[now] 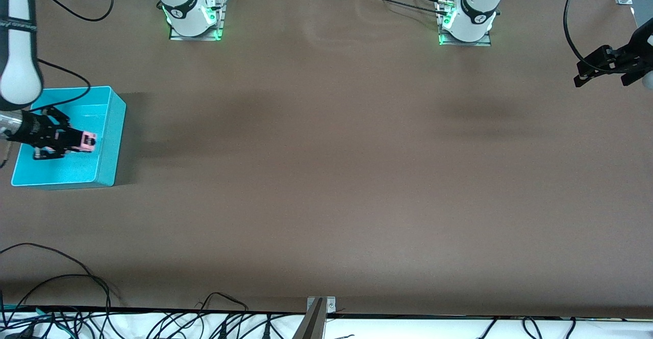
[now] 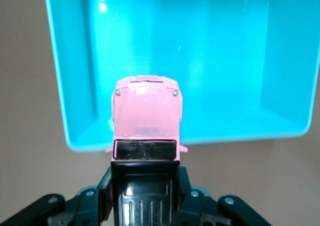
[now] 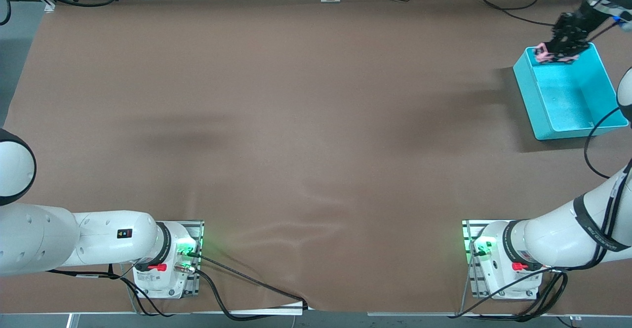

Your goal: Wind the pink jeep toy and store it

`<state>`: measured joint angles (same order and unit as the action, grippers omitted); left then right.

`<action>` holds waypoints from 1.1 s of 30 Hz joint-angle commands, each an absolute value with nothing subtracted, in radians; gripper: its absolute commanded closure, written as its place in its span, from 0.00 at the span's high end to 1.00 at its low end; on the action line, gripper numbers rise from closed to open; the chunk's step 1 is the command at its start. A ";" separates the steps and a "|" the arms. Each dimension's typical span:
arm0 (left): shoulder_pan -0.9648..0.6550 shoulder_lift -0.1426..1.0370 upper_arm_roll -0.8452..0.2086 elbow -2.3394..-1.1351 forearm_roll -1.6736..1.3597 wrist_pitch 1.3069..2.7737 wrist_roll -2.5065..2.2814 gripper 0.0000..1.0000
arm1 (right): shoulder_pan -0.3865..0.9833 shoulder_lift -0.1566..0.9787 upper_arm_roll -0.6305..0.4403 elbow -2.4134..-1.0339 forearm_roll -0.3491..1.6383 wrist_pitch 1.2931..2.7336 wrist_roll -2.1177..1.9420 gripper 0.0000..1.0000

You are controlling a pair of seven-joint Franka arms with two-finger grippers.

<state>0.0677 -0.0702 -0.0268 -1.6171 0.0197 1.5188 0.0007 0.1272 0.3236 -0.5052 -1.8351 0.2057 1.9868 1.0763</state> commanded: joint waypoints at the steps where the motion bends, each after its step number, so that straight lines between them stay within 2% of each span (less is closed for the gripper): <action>1: 0.014 -0.080 0.026 -1.621 0.023 1.509 0.018 1.00 | 0.060 0.420 -0.512 -1.761 0.190 1.962 0.988 0.15; 5: -0.046 -0.078 0.084 -1.621 0.023 1.509 0.018 1.00 | 0.032 0.478 -0.514 -1.749 0.190 1.980 0.962 0.14; 13: -0.040 -0.075 0.084 -1.620 0.023 1.508 0.018 1.00 | -0.009 0.578 -0.514 -1.755 0.190 2.025 0.954 0.15; 21: -0.040 -0.075 0.083 -1.620 0.023 1.508 0.020 1.00 | -0.060 0.612 -0.505 -1.770 0.204 2.080 0.942 0.15; 26: -0.038 -0.075 0.083 -1.620 0.023 1.506 0.020 1.00 | -0.057 0.620 -0.483 -1.782 0.209 2.105 0.951 0.22; 27: -0.038 -0.075 0.083 -1.620 0.023 1.506 0.021 1.00 | -0.057 0.620 -0.479 -1.790 0.212 2.112 0.953 0.29; 28: -0.038 -0.075 0.083 -1.620 0.023 1.506 0.021 1.00 | -0.057 0.620 -0.477 -1.795 0.215 2.117 0.953 0.43; 30: -0.038 -0.075 0.083 -1.620 0.023 1.505 0.021 1.00 | -0.055 0.618 -0.476 -1.802 0.216 2.125 0.954 1.00; 33: -0.038 -0.075 0.083 -1.620 0.023 1.505 0.020 1.00 | -0.052 0.612 -0.476 -1.802 0.216 2.117 0.954 1.00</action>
